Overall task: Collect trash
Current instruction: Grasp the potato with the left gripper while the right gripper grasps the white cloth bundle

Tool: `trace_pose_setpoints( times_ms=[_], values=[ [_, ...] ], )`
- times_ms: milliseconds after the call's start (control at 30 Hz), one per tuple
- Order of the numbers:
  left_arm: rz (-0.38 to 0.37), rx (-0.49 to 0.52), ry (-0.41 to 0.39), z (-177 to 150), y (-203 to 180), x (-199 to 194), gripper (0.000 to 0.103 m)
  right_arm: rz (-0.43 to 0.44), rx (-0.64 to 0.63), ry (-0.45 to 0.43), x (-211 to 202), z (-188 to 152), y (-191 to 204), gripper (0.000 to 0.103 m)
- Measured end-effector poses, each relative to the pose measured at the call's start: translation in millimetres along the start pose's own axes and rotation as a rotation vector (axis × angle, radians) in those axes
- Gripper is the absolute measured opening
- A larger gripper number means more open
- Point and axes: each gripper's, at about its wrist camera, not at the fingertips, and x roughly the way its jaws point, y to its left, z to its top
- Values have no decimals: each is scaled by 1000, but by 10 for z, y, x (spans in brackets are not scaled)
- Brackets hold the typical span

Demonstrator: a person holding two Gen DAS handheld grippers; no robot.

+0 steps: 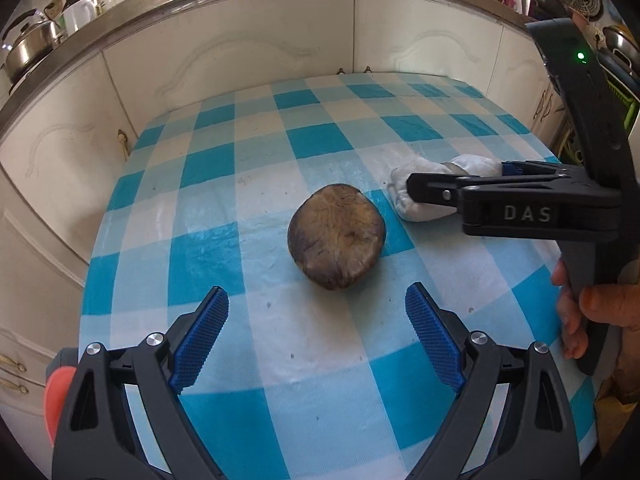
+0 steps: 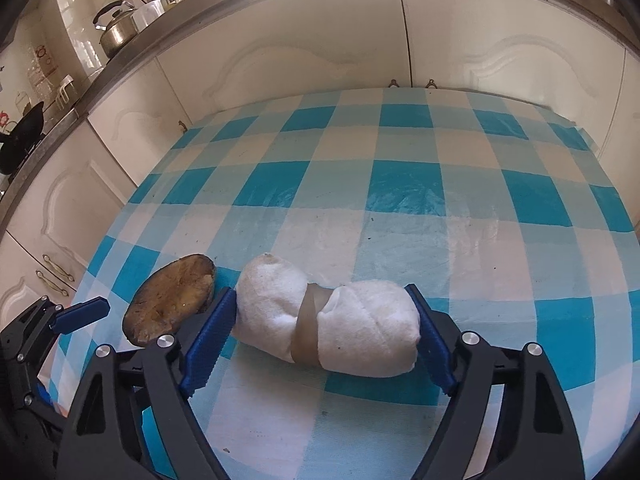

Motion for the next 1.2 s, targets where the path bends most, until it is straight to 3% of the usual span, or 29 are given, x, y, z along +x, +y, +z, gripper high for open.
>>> trace_pose_setpoints(
  times_ms=[433, 767, 933, 1200],
  values=[
    [-72, -81, 30, 285, 101, 338, 90, 141, 175, -52, -103, 19, -385, 79],
    [-77, -88, 18, 335, 81, 366, 73, 147, 182, -56, -106, 17, -381, 79],
    [-98, -99, 11, 358, 57, 362, 57, 147, 182, -56, -105, 16, -384, 79],
    [-76, -160, -1, 311, 140, 335, 56, 152, 185, -58, -106, 14, -392, 79]
  ],
)
